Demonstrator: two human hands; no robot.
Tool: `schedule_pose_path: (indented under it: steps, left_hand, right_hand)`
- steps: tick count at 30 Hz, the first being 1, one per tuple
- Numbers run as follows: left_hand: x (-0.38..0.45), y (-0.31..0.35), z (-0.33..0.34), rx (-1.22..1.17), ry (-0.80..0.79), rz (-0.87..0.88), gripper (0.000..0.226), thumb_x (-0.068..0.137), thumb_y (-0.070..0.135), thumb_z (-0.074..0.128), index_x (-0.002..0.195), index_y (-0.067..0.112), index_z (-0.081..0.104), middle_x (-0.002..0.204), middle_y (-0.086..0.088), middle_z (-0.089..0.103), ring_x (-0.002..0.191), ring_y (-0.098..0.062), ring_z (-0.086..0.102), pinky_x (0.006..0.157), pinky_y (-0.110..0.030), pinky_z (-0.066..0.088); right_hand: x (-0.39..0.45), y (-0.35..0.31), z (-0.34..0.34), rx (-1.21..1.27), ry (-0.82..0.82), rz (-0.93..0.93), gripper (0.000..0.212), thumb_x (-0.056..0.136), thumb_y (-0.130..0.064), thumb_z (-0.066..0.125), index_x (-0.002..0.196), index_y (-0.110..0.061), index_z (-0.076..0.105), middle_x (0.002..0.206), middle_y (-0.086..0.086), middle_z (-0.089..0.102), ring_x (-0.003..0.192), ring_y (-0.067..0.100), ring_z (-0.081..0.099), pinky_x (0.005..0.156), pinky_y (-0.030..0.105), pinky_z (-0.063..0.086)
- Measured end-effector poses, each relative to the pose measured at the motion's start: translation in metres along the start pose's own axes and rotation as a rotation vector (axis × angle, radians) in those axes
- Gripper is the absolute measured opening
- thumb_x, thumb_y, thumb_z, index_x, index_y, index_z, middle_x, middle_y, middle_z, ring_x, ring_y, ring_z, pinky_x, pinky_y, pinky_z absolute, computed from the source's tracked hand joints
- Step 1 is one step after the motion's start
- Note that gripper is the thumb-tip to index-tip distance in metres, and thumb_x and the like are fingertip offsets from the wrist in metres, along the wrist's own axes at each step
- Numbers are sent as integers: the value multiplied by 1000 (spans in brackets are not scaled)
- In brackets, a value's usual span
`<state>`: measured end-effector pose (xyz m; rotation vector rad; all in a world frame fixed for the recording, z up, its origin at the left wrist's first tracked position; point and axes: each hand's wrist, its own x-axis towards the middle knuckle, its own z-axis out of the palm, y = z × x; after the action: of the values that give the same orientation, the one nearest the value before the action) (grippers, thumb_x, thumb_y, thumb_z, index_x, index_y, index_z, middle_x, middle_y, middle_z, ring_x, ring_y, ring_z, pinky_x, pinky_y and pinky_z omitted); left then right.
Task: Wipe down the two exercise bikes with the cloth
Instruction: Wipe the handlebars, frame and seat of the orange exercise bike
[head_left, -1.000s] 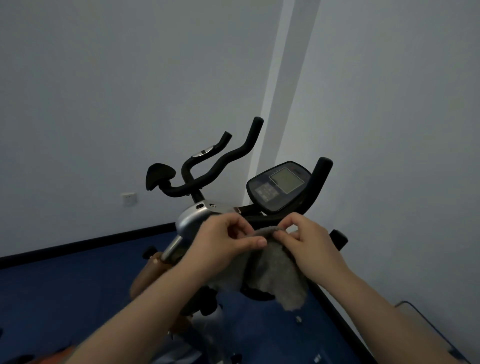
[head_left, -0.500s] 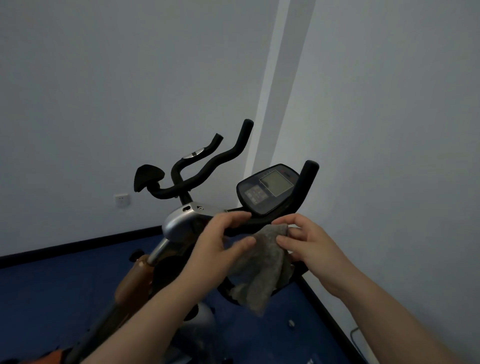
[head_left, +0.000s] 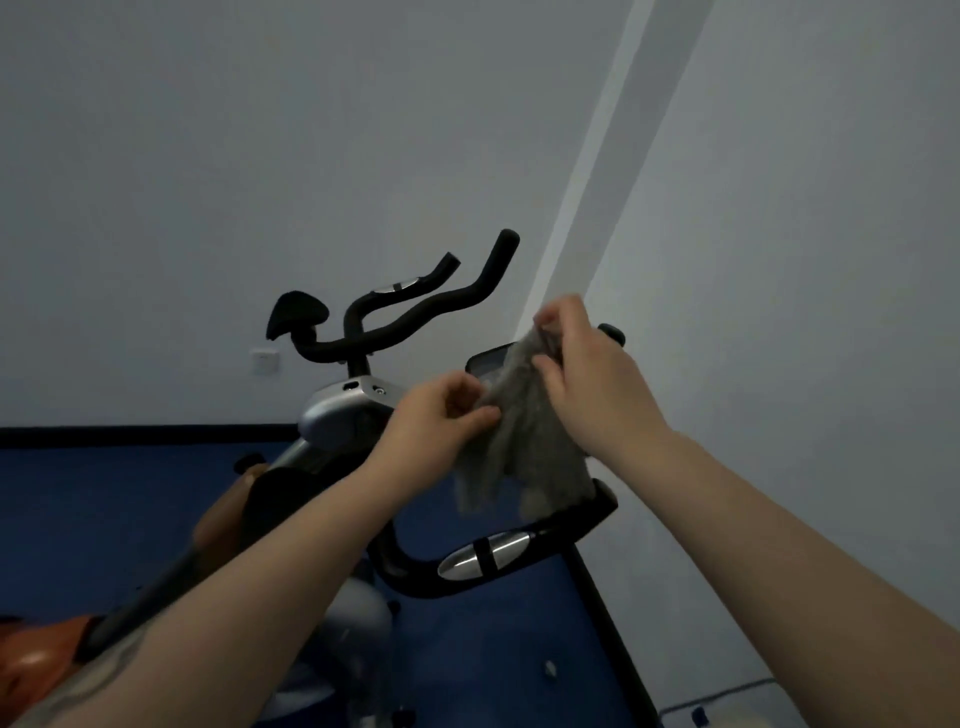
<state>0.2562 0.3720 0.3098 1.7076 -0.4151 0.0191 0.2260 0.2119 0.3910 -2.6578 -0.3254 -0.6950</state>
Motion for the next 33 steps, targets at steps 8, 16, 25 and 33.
schedule_pose_path:
  steps: [8,16,25,33]
  left_hand:
    - [13,-37,-20,520,46,-64,18,92,28,64,108,23,69,103,3,72,99,-15,64,92,-40,51]
    - [-5,-72,-81,679,116,-128,23,99,27,49,113,30,66,110,7,68,98,-13,60,87,-33,49]
    - [-31,-103,-103,622,178,-151,18,99,30,43,92,38,57,83,19,59,71,4,52,54,-18,34]
    - [-39,-123,-113,321,135,-182,23,95,29,44,79,34,59,77,18,62,74,0,58,54,-26,43]
  right_hand:
    - [5,3,79,-647,-597,-73,28,100,-26,37,121,-18,54,119,6,55,113,31,52,104,44,28]
    - [-7,-5,113,-639,-444,254,69,94,-66,10,110,-18,57,109,5,68,110,27,55,112,44,23]
    - [-19,-25,147,-398,-218,13,30,94,-32,56,123,-29,60,115,-8,66,108,18,59,101,38,35]
    - [-18,-40,155,-391,-134,106,23,93,-34,59,114,-28,67,103,-9,70,95,18,64,88,38,44]
